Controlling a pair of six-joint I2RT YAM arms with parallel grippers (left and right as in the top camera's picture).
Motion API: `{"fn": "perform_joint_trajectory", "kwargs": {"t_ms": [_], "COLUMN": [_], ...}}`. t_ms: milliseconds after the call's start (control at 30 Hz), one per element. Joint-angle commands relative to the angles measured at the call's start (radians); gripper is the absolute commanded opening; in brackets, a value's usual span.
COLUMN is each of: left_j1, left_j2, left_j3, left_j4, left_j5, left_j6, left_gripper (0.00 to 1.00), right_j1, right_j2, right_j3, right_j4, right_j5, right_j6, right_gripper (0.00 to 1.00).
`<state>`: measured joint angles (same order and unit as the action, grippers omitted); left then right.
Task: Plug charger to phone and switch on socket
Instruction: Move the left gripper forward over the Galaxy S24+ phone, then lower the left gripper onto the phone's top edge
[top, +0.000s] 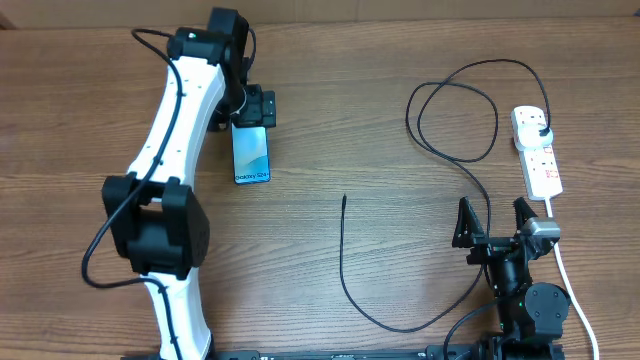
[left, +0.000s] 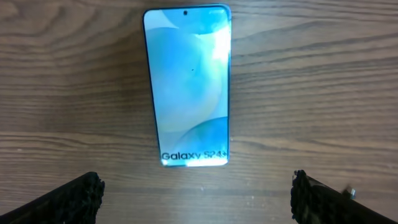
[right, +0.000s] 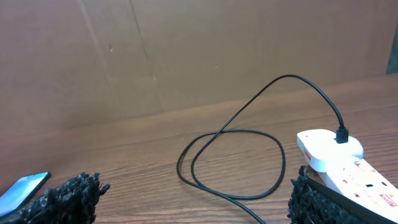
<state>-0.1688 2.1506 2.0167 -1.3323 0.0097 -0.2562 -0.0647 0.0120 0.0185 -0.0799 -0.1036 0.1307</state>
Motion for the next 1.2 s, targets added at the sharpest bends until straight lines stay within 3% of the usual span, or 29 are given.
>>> {"fn": "perform_joint_trajectory", "kwargs": {"t_ms": [0, 133, 200, 233, 267, 300, 333, 567, 1167], "left_j1": [0.003, 0.003, 0.003, 0.003, 0.003, 0.003, 0.003, 0.003, 0.001], "left_j2": [0.026, 0.026, 0.026, 0.026, 0.026, 0.026, 0.026, 0.031, 0.055], "left_j3": [0.023, 0.023, 0.023, 0.023, 0.023, 0.023, 0.023, 0.022, -0.041], "left_j4": [0.017, 0.040, 0.048, 0.050, 0.050, 0.050, 0.051, 0.057, 0.063], "left_j5": [-0.016, -0.009, -0.009, -0.009, -0.009, -0.009, -0.009, -0.011, -0.021], "left_j6": [-0.041, -0.040, -0.039, -0.040, -0.041, -0.045, -0.051, -0.119, -0.080], "left_gripper": [1.00, 1.00, 0.39, 0.24, 0.24, 0.54, 1.00, 1.00, 1.00], "right_j1": [0.004, 0.004, 0.004, 0.004, 0.004, 0.004, 0.004, 0.004, 0.004], "right_j2": [-0.009, -0.009, -0.009, -0.009, -0.009, -0.009, -0.009, -0.009, -0.009], "right_j3": [-0.011, -0.011, -0.011, -0.011, -0.011, -0.011, -0.011, -0.011, -0.011], "right_j4": [0.003, 0.003, 0.003, 0.003, 0.003, 0.003, 0.003, 0.003, 0.003], "right_j5": [0.010, 0.010, 0.010, 0.010, 0.010, 0.010, 0.010, 0.010, 0.010], "right_j6": [-0.004, -0.004, -0.004, -0.004, -0.004, -0.004, -0.004, -0.004, -0.004], "right_gripper": [1.00, 1.00, 1.00, 1.00, 1.00, 1.00, 1.00, 1.00, 1.00]}}
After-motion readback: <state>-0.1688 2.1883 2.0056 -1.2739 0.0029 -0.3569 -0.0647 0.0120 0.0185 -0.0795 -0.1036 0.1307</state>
